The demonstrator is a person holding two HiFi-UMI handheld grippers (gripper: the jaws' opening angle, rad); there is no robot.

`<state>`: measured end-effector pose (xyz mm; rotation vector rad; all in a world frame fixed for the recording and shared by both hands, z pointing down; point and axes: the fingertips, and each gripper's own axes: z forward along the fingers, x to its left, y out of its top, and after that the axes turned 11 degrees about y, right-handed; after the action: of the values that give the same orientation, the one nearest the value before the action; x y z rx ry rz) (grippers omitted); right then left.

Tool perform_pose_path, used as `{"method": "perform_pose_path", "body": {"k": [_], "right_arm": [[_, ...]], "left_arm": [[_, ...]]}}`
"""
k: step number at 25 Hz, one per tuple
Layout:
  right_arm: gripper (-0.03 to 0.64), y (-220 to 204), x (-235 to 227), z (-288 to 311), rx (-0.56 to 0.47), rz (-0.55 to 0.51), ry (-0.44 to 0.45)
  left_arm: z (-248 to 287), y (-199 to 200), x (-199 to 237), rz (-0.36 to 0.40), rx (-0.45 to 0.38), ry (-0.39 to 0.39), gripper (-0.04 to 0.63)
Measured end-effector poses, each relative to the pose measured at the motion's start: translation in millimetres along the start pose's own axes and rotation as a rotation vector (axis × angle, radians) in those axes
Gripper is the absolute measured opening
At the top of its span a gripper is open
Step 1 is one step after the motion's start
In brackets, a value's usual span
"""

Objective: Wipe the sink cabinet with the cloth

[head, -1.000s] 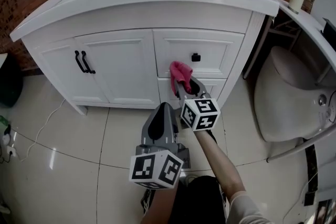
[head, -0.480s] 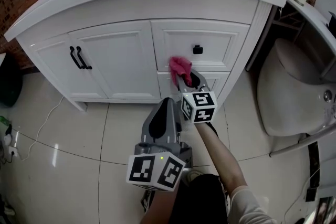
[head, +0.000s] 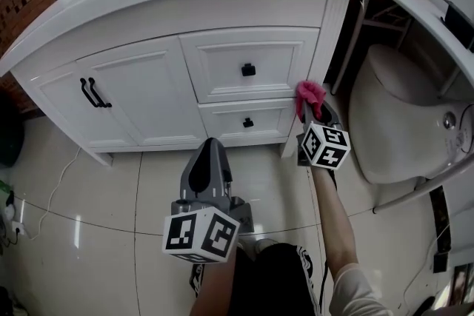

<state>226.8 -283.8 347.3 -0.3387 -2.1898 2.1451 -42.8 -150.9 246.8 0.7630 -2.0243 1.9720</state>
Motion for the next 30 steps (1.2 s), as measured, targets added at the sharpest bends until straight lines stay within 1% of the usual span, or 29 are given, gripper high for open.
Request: {"method": "perform_pose_path", "body": {"k": [2,4,6,7,9,12,14,16,17,18,20,22,25,27,30], "right_arm": [[0.071,1,-13,-6,-0.007,0.036,-0.027],[0.071,5,-13,-12,-0.029,0.090,-0.037],[0.071,10,14,-15,-0.064,0.133,0.011],[0.071,13,37,-13,-0.080,0.142,0.058],[0.071,14,93,-2,-0.097,0.150,0.181],[0.071,-4,175,21,-0.066,0.146,0.358],[0.071,-31,222,37,-0.005,0.083,0.457],[0.071,-61,262,49,0.063,-0.034,0.552],[0.071,-71,275,55,0.085,-0.088,0.581],[0.071,-78,280,61,0.095,-0.120,0.588],[0.071,-84,276,76,0.097,-0.129,0.551],[0.071,-85,269,83,0.093,-0.128,0.515],[0.071,-86,267,83,0.091,-0.137,0.511],[0.071,-86,261,82,0.086,-0.119,0.499],[0.071,-86,237,76,0.085,-0.100,0.450]], "left_arm": [[1,-2,-3,0.012,0.007,-0.001,0.014],[4,0,-5,0.046,0.002,-0.005,0.014],[6,6,-5,0.087,-0.018,-0.003,0.014],[6,10,-2,0.098,-0.027,0.000,0.014],[3,16,8,0.098,-0.040,0.013,0.014],[2,22,44,0.109,-0.052,0.070,0.014],[8,23,75,0.142,-0.061,0.107,0.014],[18,20,101,0.222,-0.068,0.098,0.012],[24,18,111,0.267,-0.074,0.095,0.012],[31,17,121,0.300,-0.086,0.099,0.012],[46,17,133,0.324,-0.119,0.109,0.012],[60,10,137,0.327,-0.132,0.106,0.012],[76,-3,134,0.322,-0.133,0.098,0.012],[83,-10,130,0.329,-0.128,0.092,0.012],[90,-21,124,0.335,-0.117,0.083,0.012]]}}
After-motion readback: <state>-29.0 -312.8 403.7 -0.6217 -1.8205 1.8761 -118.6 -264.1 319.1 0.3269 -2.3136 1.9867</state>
